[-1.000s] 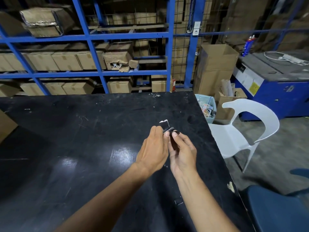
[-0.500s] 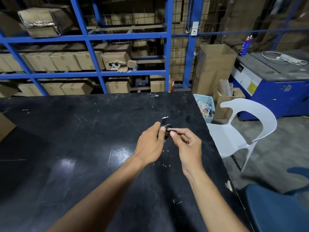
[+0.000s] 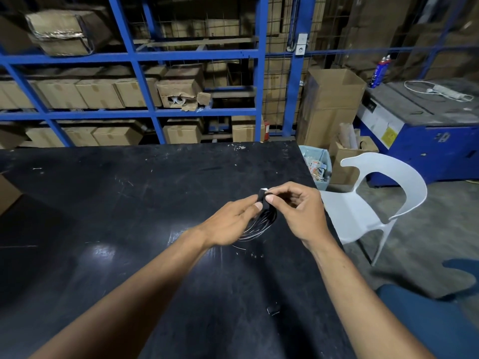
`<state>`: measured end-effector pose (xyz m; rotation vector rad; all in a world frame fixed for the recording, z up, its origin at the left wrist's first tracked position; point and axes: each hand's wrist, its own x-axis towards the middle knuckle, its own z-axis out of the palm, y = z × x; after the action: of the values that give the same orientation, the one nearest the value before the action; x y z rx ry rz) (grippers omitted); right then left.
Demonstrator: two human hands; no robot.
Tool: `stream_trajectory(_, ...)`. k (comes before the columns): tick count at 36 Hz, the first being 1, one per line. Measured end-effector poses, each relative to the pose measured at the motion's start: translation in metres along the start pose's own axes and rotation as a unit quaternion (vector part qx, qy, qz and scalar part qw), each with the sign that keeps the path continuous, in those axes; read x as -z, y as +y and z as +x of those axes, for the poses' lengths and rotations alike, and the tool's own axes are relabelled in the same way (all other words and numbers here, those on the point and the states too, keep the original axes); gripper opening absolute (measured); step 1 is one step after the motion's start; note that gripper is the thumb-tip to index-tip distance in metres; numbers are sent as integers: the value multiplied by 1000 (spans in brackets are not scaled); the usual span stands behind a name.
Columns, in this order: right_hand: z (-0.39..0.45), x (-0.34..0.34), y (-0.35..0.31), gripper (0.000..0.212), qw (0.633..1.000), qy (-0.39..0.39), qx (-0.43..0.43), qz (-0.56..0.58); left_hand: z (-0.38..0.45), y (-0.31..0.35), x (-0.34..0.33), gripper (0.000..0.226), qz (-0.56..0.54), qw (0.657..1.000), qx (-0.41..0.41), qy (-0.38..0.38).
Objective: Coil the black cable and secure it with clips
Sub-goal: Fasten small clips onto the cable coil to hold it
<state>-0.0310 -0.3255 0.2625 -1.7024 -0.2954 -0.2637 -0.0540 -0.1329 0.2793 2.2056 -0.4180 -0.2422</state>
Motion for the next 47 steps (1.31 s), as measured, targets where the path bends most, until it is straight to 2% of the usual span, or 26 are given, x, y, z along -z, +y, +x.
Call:
stream_trajectory(5, -1, -10, 0, 21, 999, 20, -12, 37, 1, -8, -6, 45, -30, 999, -3, 24)
stream_trajectory(10, 0, -16, 0, 42, 991, 31, -80, 100, -1, -17, -12, 52, -79, 996, 10, 35)
stream_trajectory(13, 2, -19, 0, 40, 986, 35, -116, 115, 0, -22, -15, 61, -118, 992, 16, 37)
stream_trajectory(18, 10, -26, -1, 29, 977, 21, -149, 150, 2, -29, -19, 51, -174, 981, 11, 83)
stream_trajectory(21, 15, -26, -5, 28, 975, 8, -149, 165, 5, -26, -20, 40, -294, 948, 20, 117)
stream_trajectory(23, 14, -26, -5, 27, 976, 17, -149, 156, 8, -23, -19, 40, -361, 918, 37, 163)
stream_trajectory(26, 4, -27, 1, 11, 966, 62, -189, 164, 13, -20, -12, 41, -463, 857, 47, 221)
stream_trajectory(29, -15, -30, 13, 17, 933, 82, -261, 234, 17, -18, -5, 42, -563, 781, 52, 265)
stream_trajectory(32, -39, -36, 21, 19, 885, 66, -312, 338, 21, -18, -1, 42, -606, 735, 51, 299)
stream_trajectory(34, -50, -43, 23, 12, 866, 65, -315, 383, 23, -16, -1, 41, -621, 718, 52, 310)
stream_trajectory(37, -55, -51, 24, 11, 861, 92, -299, 401, 26, -14, -2, 42, -642, 700, 51, 308)
stream_trajectory(42, -49, -55, 17, 16, 874, 102, -260, 397, 26, -11, -9, 42, -641, 703, 52, 303)
stream_trajectory(47, -45, -55, 13, 11, 892, 103, -235, 373, 24, -14, -11, 42, -659, 685, 60, 305)
